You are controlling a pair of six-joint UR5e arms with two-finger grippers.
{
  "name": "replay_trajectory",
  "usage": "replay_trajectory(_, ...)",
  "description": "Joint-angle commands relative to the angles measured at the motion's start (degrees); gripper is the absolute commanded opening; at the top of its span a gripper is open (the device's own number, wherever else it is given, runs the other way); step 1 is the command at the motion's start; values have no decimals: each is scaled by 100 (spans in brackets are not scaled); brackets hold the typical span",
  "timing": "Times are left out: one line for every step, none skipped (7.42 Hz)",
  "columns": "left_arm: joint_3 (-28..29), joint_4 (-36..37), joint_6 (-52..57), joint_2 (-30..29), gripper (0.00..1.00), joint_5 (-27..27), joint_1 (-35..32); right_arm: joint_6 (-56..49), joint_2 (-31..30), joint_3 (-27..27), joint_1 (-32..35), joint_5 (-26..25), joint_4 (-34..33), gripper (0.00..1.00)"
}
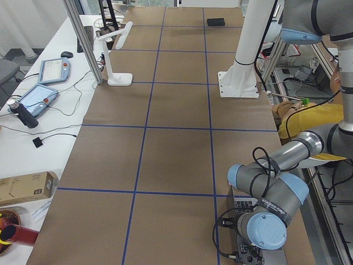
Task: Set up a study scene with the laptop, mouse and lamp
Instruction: 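Lower the held laptop onto the table beside the white lamp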
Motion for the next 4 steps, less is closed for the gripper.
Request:
replay_trajectory(211,-23,-8,-10,76,-136,0,-5,0,-1,0,-5,0,100)
replay_trajectory(229,-32,-8,-19,55,-190,0,3,0,8,0,4,0,100)
replay_trajectory(221,-41,-8,-27,32,-190,0,4,0,-1,0,4,0,100)
replay_trajectory(220,-41,-8,-27,16,-182,0,4,0,-1,0,4,0,100)
